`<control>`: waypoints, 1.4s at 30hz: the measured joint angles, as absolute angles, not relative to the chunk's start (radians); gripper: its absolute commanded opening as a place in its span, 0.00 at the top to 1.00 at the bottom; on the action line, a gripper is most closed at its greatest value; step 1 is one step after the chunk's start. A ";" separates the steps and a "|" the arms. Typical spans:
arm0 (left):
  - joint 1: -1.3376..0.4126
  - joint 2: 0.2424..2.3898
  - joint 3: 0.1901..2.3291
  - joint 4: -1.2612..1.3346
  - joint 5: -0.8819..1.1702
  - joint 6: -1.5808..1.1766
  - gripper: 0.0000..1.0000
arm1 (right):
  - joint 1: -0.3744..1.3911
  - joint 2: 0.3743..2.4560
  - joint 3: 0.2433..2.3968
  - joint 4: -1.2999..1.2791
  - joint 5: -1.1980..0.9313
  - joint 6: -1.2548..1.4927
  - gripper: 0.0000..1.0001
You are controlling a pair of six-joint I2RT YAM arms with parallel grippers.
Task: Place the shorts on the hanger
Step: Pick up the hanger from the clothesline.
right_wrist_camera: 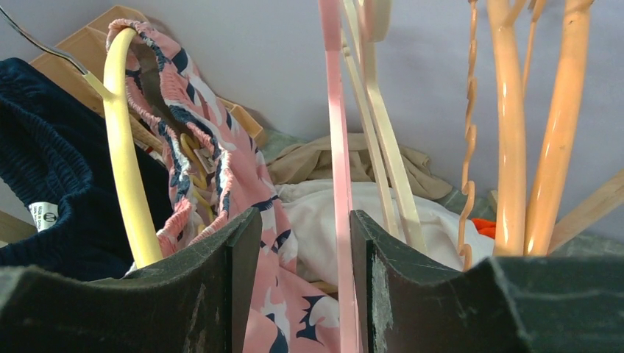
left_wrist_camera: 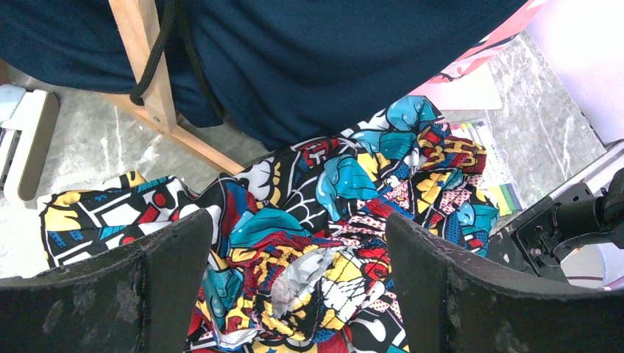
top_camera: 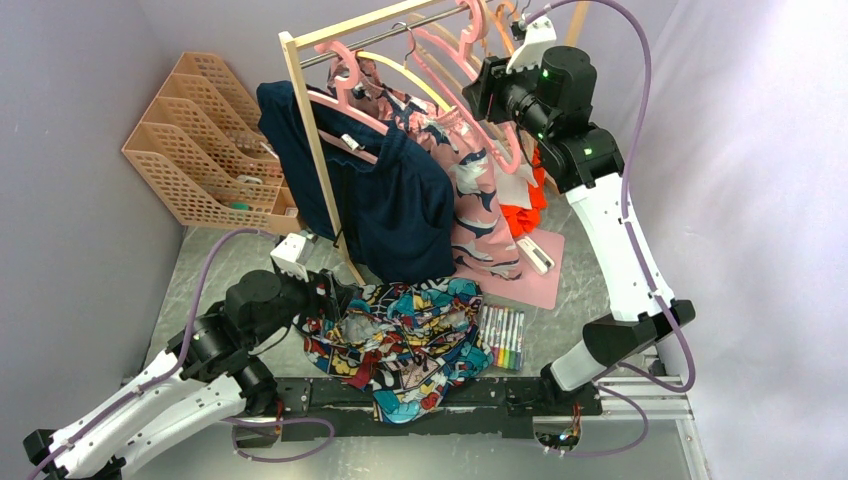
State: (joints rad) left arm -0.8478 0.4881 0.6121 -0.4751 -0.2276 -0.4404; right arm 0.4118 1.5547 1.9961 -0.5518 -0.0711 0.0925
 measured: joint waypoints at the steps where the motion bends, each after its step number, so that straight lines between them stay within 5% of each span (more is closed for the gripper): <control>1: -0.848 0.488 0.612 -0.475 -0.226 -0.440 0.10 | 0.412 1.555 1.996 -0.552 -0.070 0.093 0.50; 11: -0.848 0.487 0.612 -0.475 -0.223 -0.440 0.10 | 0.412 1.568 1.995 -0.551 -0.052 0.092 0.65; 28: -0.848 0.487 0.612 -0.475 -0.219 -0.440 0.10 | 0.412 1.645 1.995 -0.546 -0.056 0.097 0.63; 42: -0.848 0.487 0.612 -0.475 -0.216 -0.440 0.10 | 0.412 1.618 1.863 -0.363 -0.058 0.101 1.00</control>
State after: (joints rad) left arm -0.8478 0.4870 0.6121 -0.4751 -0.2161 -0.4400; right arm 0.4118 1.6180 1.8633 -0.3630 -0.0582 0.1009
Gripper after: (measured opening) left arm 0.902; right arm 0.066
